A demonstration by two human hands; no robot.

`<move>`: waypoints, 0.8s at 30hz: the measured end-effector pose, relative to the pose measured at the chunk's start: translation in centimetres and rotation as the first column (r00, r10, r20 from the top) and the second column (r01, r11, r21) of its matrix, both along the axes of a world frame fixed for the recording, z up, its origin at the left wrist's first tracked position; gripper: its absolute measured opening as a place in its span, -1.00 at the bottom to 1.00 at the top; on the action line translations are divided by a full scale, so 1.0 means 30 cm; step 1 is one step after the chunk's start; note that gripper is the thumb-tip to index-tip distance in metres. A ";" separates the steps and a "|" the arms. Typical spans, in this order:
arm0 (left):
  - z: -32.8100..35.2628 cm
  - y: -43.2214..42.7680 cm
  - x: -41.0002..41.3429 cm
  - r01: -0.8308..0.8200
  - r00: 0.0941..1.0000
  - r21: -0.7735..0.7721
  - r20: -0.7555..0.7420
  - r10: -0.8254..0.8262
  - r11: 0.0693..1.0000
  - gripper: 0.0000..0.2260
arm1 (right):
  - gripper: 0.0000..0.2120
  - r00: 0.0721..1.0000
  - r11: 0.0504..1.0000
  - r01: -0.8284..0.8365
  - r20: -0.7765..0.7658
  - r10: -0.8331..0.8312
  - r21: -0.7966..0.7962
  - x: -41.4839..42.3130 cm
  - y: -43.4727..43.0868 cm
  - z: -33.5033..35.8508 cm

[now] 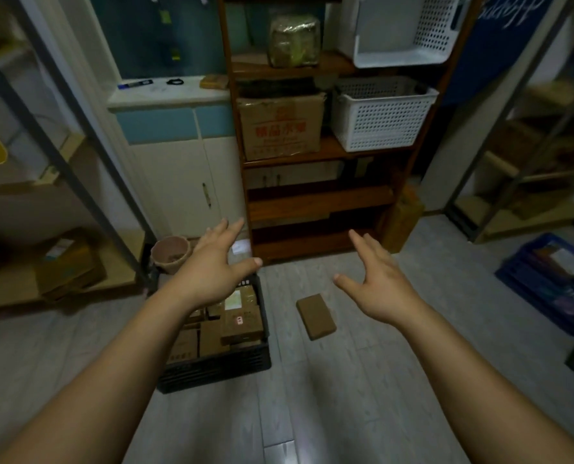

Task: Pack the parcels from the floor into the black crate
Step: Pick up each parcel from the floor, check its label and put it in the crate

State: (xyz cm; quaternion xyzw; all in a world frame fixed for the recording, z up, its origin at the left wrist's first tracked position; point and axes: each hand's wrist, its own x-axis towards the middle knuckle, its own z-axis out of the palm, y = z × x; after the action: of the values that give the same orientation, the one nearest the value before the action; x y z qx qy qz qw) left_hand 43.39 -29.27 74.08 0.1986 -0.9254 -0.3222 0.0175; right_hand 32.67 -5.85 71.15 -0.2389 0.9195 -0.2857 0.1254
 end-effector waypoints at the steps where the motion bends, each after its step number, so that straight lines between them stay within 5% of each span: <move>1: 0.002 0.059 -0.039 0.006 1.000 0.016 -0.011 -0.006 1.000 -0.31 | -0.24 1.000 0.999 -0.013 -0.014 0.013 0.042 -0.025 0.050 0.003; 11: -0.066 0.533 -0.400 0.036 0.999 0.106 0.002 -0.037 0.994 -0.31 | -0.24 0.996 0.985 -0.080 -0.031 0.085 0.153 -0.316 0.436 0.028; 24: -0.270 0.336 -0.831 -0.034 0.997 0.154 0.071 0.023 0.988 -0.31 | -0.26 0.993 0.983 -0.113 0.046 0.107 0.143 -0.762 0.332 -0.110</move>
State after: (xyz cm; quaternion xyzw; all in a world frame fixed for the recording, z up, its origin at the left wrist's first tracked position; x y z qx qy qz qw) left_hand 18.46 -19.18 65.99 0.2236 -0.8947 -0.3858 -0.0255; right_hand 9.79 4.12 67.86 -0.2739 0.9208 -0.2149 0.1757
